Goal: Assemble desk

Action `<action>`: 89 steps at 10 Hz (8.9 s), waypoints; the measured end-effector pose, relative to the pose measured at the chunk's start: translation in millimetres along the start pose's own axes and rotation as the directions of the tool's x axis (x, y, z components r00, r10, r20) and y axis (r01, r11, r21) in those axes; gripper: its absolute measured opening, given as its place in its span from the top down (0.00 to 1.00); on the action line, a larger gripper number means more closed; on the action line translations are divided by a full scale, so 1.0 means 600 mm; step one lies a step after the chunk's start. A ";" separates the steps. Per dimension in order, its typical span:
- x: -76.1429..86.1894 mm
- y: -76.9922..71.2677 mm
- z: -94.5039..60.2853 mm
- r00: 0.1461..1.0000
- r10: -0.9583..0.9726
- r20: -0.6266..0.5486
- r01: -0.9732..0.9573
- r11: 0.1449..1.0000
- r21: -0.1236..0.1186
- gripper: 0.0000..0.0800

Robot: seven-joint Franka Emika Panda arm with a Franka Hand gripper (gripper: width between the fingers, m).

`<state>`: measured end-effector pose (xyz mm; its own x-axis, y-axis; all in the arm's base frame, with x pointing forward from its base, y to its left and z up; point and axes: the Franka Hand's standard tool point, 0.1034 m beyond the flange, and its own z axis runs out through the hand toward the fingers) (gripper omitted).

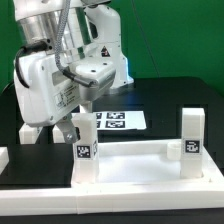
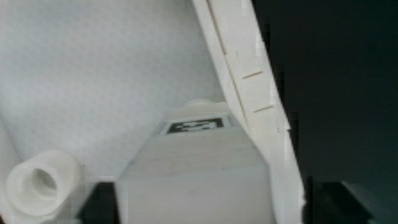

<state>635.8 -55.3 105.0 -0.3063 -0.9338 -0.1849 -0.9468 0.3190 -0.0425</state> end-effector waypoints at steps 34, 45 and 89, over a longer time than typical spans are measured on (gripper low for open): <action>-0.083 0.252 0.168 0.964 -0.237 -0.116 0.231 0.971 -0.063 0.52; -0.084 0.254 0.169 0.955 -0.274 -0.114 0.267 0.961 -0.069 0.92; -0.069 0.017 0.135 -0.979 0.125 0.163 -0.146 -0.981 -0.125 0.92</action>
Offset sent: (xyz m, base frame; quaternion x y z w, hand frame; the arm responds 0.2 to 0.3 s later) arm -0.0096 0.0257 0.0526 0.0091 -0.0174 -0.0086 0.9998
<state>646.7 -0.2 32.5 0.1973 0.9802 0.0160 0.9616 -0.1967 0.1916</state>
